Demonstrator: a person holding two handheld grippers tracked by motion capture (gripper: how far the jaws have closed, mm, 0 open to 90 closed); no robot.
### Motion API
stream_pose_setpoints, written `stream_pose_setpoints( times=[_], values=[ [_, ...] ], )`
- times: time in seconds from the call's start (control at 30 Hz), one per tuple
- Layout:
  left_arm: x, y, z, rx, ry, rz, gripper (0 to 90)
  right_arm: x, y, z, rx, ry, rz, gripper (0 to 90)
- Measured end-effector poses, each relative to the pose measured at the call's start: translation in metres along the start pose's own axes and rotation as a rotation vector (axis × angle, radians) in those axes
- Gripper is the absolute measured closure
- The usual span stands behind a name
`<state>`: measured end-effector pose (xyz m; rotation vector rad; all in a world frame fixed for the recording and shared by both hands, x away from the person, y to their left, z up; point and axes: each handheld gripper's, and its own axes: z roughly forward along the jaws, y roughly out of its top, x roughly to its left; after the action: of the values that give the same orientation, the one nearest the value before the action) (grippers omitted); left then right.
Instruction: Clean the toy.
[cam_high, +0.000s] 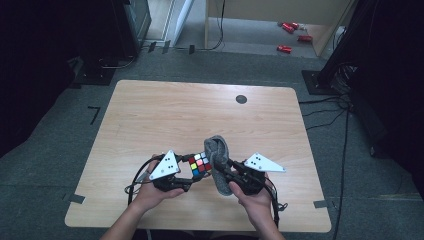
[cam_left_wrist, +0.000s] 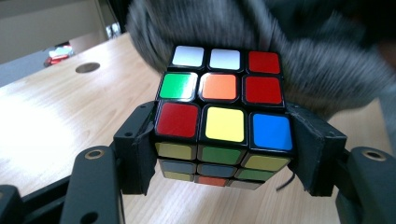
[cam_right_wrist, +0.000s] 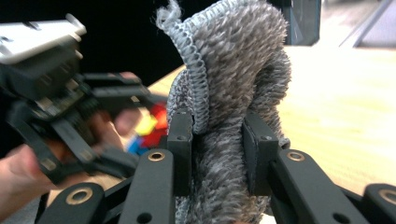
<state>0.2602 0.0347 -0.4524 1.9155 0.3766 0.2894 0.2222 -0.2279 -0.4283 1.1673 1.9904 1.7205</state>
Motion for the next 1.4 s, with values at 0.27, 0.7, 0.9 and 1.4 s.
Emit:
stream_pose_setpoints(
  times=[0.27,0.7,0.9,1.4],
  values=[
    [0.008,0.006,-0.012,-0.067,-0.019,-0.055,34.5,-0.012,-0.01,0.006,0.04,-0.031,0.052,69.4],
    [0.006,0.007,-0.012,-0.082,-0.033,-0.071,34.5,-0.01,-0.01,0.006,0.036,-0.037,0.044,69.6],
    [0.01,0.003,-0.008,-0.048,-0.029,-0.077,34.5,-0.002,-0.004,0.003,0.023,-0.029,0.011,69.7],
    [0.014,0.002,-0.011,-0.065,-0.027,-0.107,34.5,-0.002,-0.007,0.005,0.025,-0.027,0.02,69.6]
  ],
)
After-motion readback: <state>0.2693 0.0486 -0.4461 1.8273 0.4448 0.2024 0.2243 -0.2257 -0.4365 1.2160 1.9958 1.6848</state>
